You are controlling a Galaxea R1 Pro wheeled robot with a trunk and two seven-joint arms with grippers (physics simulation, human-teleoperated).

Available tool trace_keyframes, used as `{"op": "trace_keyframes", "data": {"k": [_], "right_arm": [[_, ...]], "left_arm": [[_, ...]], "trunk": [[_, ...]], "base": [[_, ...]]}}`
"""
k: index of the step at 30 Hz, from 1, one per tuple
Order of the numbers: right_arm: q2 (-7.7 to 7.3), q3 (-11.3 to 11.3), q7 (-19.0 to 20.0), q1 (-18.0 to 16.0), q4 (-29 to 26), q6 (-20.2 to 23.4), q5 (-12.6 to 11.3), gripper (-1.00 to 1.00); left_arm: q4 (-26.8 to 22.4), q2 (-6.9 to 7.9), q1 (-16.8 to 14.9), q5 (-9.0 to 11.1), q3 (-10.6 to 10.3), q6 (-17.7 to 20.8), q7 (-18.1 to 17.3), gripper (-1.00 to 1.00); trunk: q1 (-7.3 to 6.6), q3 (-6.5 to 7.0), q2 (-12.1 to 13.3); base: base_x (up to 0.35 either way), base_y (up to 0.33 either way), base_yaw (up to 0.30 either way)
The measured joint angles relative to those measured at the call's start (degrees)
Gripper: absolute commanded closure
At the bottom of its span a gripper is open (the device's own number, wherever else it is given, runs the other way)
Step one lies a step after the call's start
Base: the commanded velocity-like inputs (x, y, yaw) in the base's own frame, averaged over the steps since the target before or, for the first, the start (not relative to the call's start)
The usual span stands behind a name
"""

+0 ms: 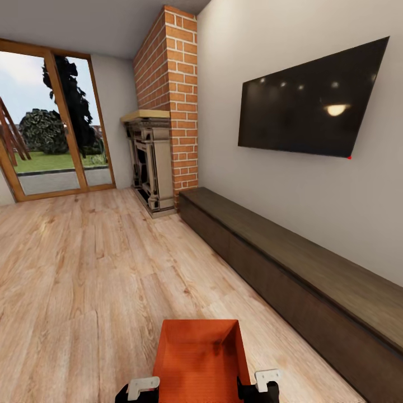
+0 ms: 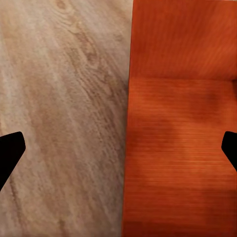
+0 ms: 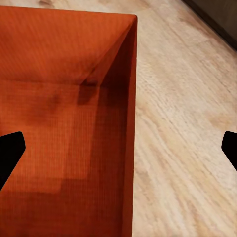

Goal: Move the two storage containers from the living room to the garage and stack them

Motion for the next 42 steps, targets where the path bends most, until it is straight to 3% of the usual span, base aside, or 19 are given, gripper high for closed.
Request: {"op": "trace_keyframes", "data": {"k": [4, 15, 20, 29, 36, 42], "right_arm": [[0.00, 0.00, 0.00, -0.01, 0.00, 0.00, 0.00, -1.00], [0.04, 0.09, 0.00, 0.03, 0.02, 0.00, 0.14, -1.00], [0.06, 0.10, 0.00, 0.05, 0.01, 0.00, 0.16, -1.00], [0.07, 0.09, 0.00, 0.05, -0.01, 0.00, 0.16, -1.00], [0.09, 0.10, 0.00, 0.06, -0.01, 0.00, 0.22, -1.00], [0.09, 0.10, 0.00, 0.07, 0.01, 0.00, 0.23, -1.00]], "left_arm": [[-0.03, 0.00, 0.00, 0.00, 0.00, 0.00, 0.00, -1.00], [-0.08, 0.01, 0.00, 0.00, 0.00, -0.02, 0.00, -1.00], [-0.06, 0.01, 0.00, 0.00, 0.00, -0.02, 0.04, -1.00], [-0.04, 0.01, 0.00, 0.00, 0.00, -0.02, 0.09, -1.00], [-0.04, 0.01, 0.00, 0.00, 0.00, -0.02, 0.09, -1.00], [-0.02, 0.01, 0.00, 0.00, 0.00, -0.02, 0.09, -1.00]], "trunk": [[0.00, 0.00, 0.00], [2.41, -1.97, -4.40], [2.42, -1.97, -4.41], [4.39, -3.59, -8.01], [4.39, -3.59, -8.02], [5.71, -4.66, -10.41]], "base": [[0.000, 0.000, 0.000], [0.000, 0.000, 0.000], [0.000, 0.000, 0.000], [0.000, 0.000, 0.000], [0.000, 0.000, 0.000], [0.000, 0.000, 0.000]]}}
